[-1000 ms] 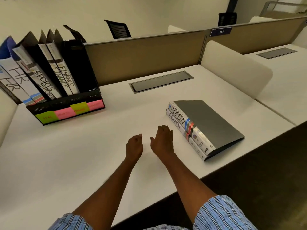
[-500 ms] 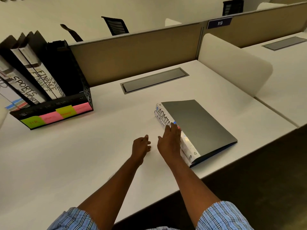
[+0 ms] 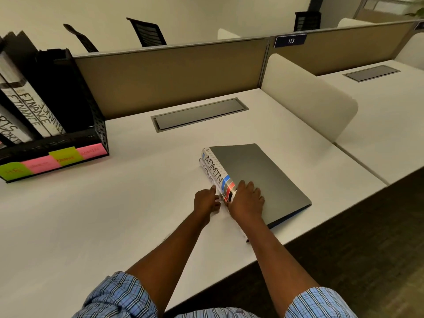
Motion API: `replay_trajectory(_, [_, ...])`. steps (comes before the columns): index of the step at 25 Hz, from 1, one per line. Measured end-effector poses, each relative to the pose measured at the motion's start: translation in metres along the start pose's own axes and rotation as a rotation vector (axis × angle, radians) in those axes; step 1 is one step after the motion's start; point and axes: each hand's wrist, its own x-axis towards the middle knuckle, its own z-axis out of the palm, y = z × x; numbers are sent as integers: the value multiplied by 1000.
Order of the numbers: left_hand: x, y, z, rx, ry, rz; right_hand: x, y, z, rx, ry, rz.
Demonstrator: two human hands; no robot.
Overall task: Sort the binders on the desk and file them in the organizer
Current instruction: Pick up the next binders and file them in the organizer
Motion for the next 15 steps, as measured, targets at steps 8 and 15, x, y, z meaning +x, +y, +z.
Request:
replay_trajectory(8, [10,6,5,-75,-45,-47,13,-10,-7,7,-105,24])
replay_trajectory(15, [12,12,10,-86,-103,-90,4,-24,-14,70,-115,-63])
